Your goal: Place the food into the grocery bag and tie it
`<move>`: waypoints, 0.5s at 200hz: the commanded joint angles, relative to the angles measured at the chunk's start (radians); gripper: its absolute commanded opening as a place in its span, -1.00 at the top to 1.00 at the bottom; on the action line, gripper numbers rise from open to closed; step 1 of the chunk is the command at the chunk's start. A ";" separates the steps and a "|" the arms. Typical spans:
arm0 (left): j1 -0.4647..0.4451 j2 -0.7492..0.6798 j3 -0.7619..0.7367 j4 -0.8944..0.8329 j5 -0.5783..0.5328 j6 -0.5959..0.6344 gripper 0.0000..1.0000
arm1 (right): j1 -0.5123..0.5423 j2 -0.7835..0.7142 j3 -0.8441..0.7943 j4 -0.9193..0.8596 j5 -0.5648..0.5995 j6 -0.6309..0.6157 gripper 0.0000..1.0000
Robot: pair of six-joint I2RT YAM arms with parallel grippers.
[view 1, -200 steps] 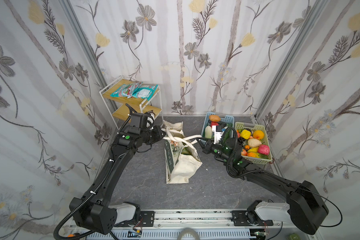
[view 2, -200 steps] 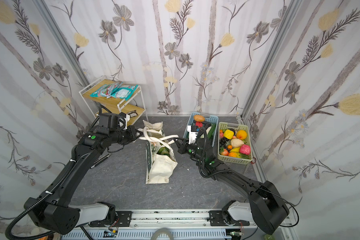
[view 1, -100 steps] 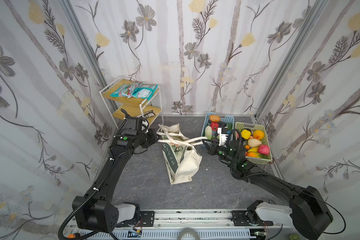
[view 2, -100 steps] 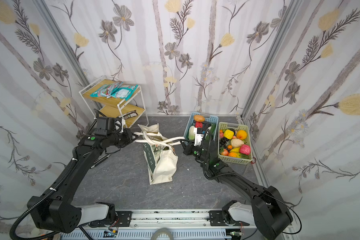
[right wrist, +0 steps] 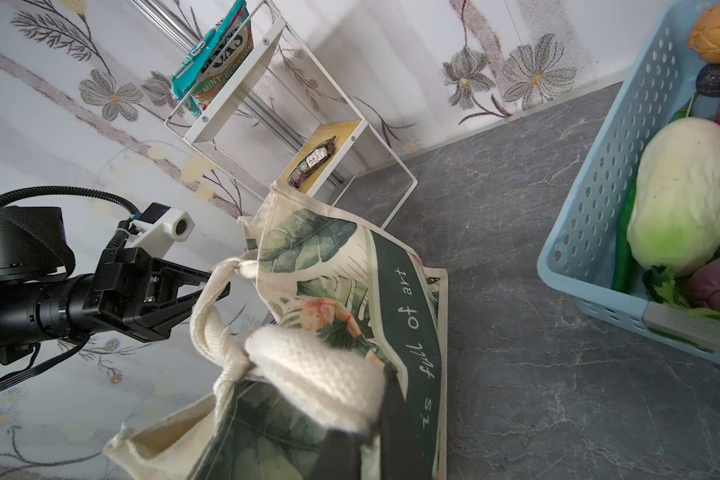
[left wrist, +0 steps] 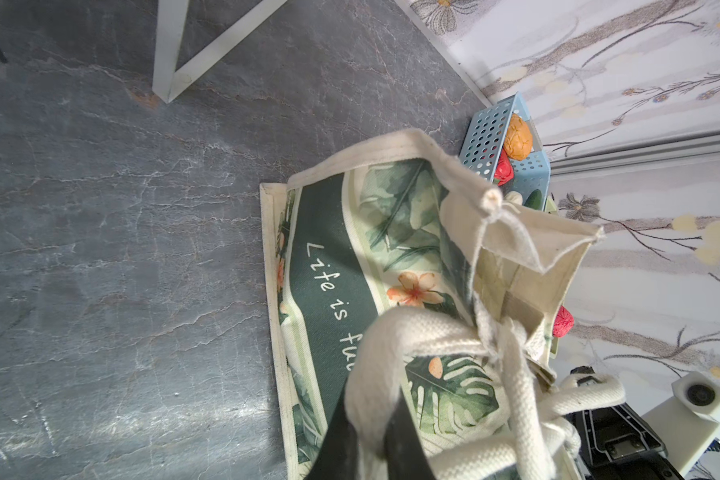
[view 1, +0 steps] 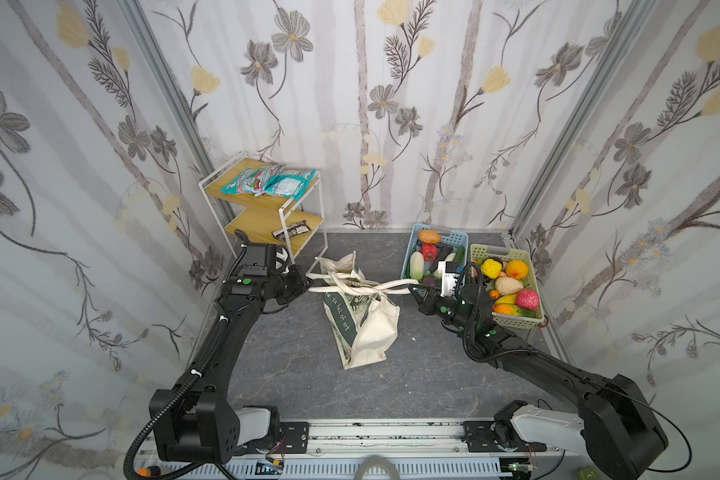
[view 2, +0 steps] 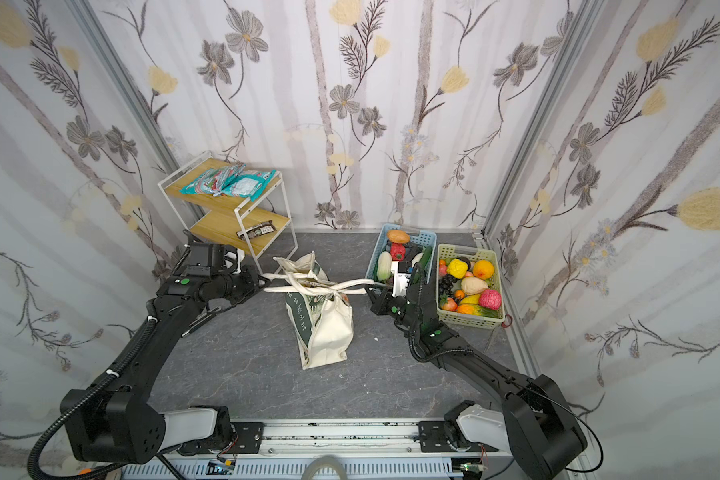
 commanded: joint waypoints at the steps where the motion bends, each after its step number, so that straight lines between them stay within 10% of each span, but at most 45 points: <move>1: 0.030 0.002 -0.025 0.013 -0.159 0.005 1.00 | -0.019 -0.004 -0.021 -0.023 0.134 0.017 1.00; 100: 0.010 0.028 -0.075 0.030 -0.197 0.003 1.00 | -0.044 0.099 -0.027 0.012 0.065 0.031 1.00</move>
